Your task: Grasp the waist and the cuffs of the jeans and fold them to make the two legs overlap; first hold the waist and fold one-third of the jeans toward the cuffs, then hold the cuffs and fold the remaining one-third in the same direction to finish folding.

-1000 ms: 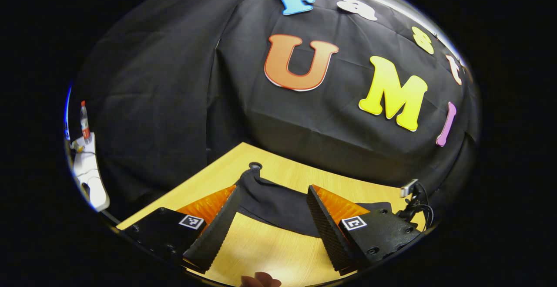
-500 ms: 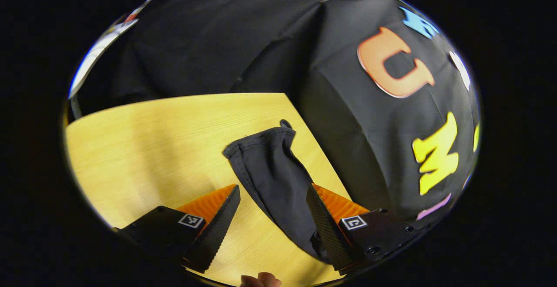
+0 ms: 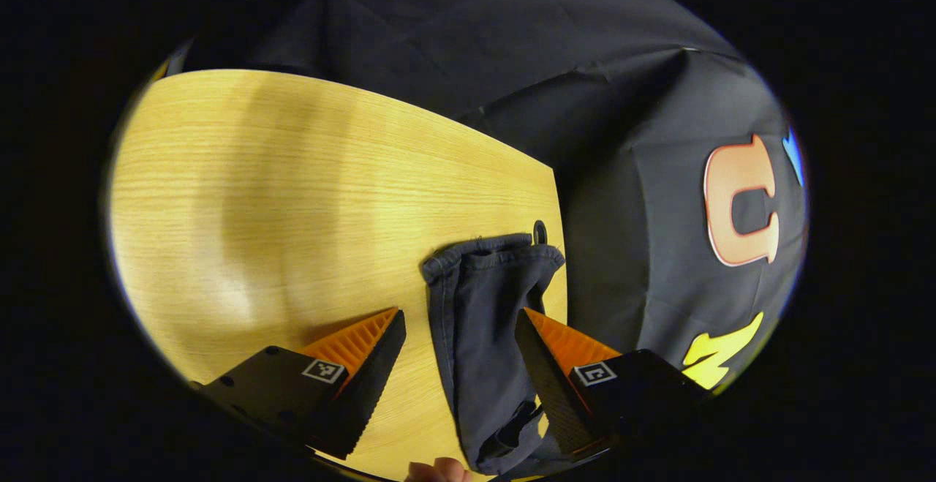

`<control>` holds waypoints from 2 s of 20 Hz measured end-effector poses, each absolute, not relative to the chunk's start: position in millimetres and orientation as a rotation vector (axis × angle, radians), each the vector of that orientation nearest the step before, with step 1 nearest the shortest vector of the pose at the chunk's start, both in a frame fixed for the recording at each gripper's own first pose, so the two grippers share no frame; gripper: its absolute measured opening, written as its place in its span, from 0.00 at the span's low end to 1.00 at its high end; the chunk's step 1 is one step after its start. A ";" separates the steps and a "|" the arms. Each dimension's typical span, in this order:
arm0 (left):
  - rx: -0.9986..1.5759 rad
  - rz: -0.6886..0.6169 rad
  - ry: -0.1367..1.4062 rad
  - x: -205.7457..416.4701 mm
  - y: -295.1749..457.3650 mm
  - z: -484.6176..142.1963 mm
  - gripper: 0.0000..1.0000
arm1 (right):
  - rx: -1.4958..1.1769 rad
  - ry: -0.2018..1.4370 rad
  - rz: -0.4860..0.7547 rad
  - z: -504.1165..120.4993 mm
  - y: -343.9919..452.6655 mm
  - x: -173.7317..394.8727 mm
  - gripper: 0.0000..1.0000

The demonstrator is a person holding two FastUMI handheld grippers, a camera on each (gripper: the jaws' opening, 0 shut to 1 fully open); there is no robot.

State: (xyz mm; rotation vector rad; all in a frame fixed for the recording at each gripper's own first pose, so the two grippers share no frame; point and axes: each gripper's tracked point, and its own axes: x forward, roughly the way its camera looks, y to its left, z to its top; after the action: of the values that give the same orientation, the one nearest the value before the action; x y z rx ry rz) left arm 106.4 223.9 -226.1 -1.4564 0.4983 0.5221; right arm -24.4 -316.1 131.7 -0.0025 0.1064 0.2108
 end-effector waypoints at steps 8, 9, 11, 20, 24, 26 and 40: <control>-1.620 0.496 0.390 141.2 234.3 -230.6 0.95 | 0.024 0.104 0.102 140.2 -357.7 -41.5 0.96; -1.640 0.490 0.382 145.5 232.9 -234.0 1.00 | 0.024 0.108 0.093 139.4 -361.4 -43.3 0.96; -1.659 0.481 0.373 151.7 231.2 -236.5 0.78 | 0.021 0.113 0.077 137.4 -368.9 -43.0 0.96; -1.735 0.462 0.424 153.8 225.6 -252.8 0.06 | 0.048 0.134 0.042 135.0 -386.9 -41.5 0.96; -1.734 0.455 0.437 152.6 226.6 -242.1 0.06 | 0.050 0.152 0.061 133.1 -385.3 -40.9 0.96; -1.649 0.445 0.447 151.9 223.7 -230.3 0.06 | 0.051 0.169 0.077 129.2 -383.9 -39.3 0.94; -1.399 0.200 0.290 195.8 145.6 -64.3 0.06 | 0.096 0.200 0.066 118.4 -387.4 -36.9 0.96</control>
State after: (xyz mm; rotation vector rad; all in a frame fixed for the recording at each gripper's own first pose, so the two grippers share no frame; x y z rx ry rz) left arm 195.8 145.6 -64.3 -1.3995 0.2897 0.2002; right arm -36.9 -387.4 118.4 0.0956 0.1996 0.0662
